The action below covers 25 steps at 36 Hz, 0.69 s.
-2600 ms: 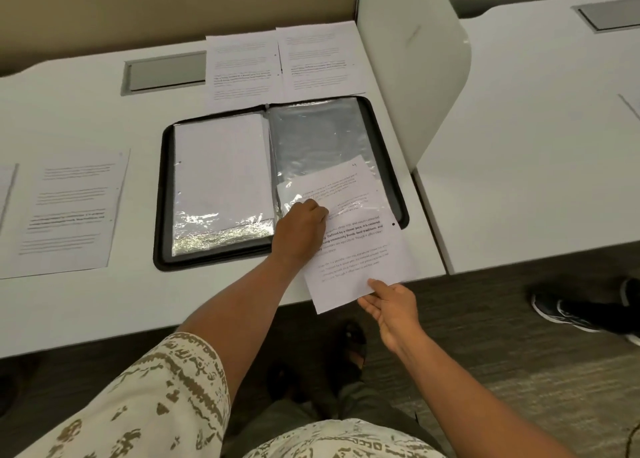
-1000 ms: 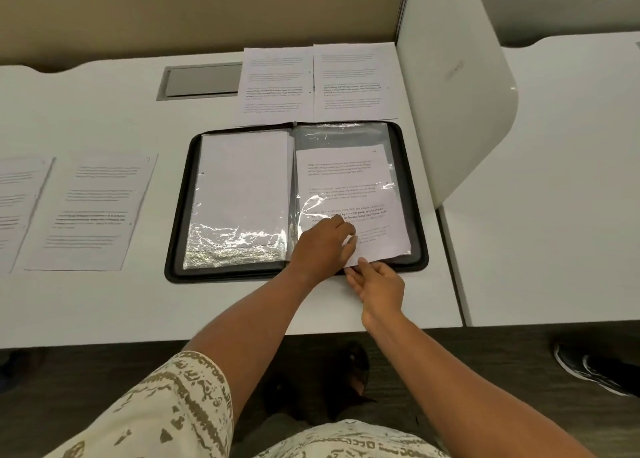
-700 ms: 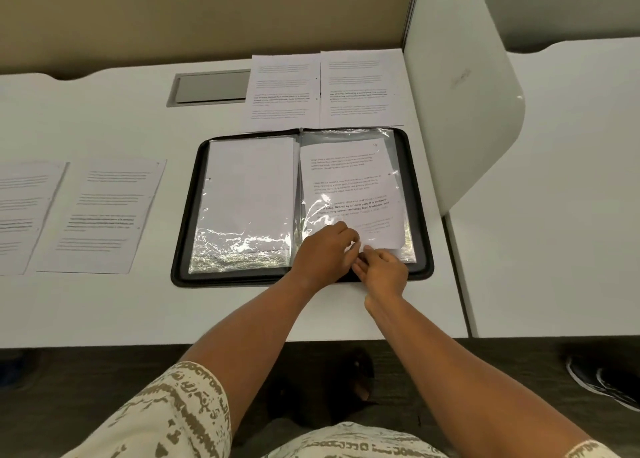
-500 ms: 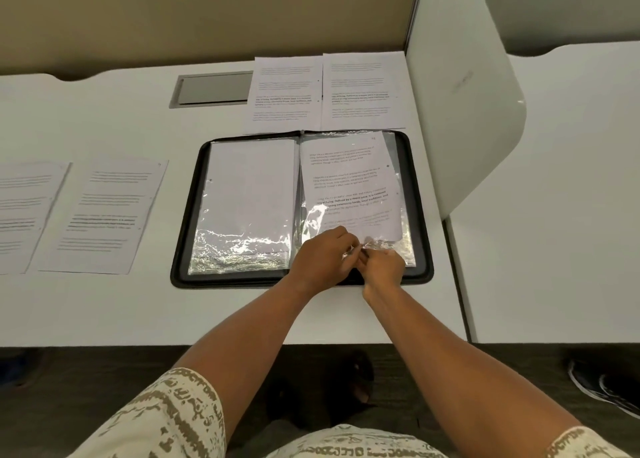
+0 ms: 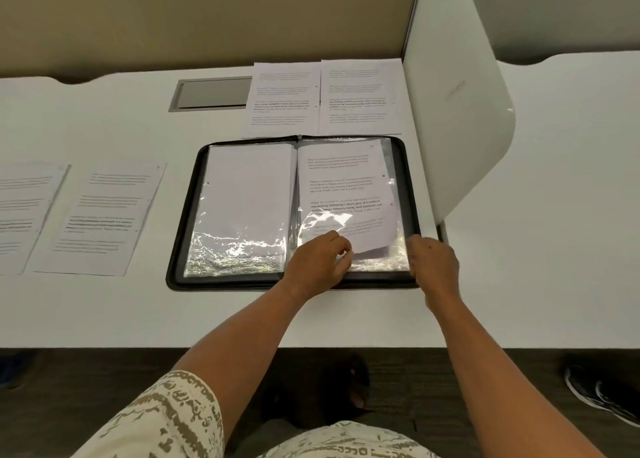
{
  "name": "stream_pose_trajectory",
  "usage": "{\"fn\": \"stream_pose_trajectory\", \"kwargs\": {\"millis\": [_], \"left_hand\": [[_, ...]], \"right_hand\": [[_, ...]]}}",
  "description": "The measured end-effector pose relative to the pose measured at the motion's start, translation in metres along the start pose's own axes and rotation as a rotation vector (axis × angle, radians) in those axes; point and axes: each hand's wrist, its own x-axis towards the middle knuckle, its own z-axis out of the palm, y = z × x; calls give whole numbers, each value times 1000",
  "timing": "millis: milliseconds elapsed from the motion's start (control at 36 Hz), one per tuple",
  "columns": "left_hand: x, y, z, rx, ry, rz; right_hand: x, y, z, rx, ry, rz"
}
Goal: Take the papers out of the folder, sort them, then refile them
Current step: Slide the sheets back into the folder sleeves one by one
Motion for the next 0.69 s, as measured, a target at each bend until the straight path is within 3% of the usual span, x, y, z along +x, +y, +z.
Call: {"fn": "stream_pose_trajectory", "kwargs": {"millis": [56,222,333,694], "left_hand": [[-1,1,0,0,-8,-7],[-5,-1,-5,27,-62,26],[-10,-2,-12,25,-99,11],[-9,-28,-47,-301,237,-351]], "right_hand": [[6,2,4,-26,19,-60],[35,6,27,-6,-106,96],[32,2,33,27,-141,95],[-16,-56,86,103,-148,-192]]}}
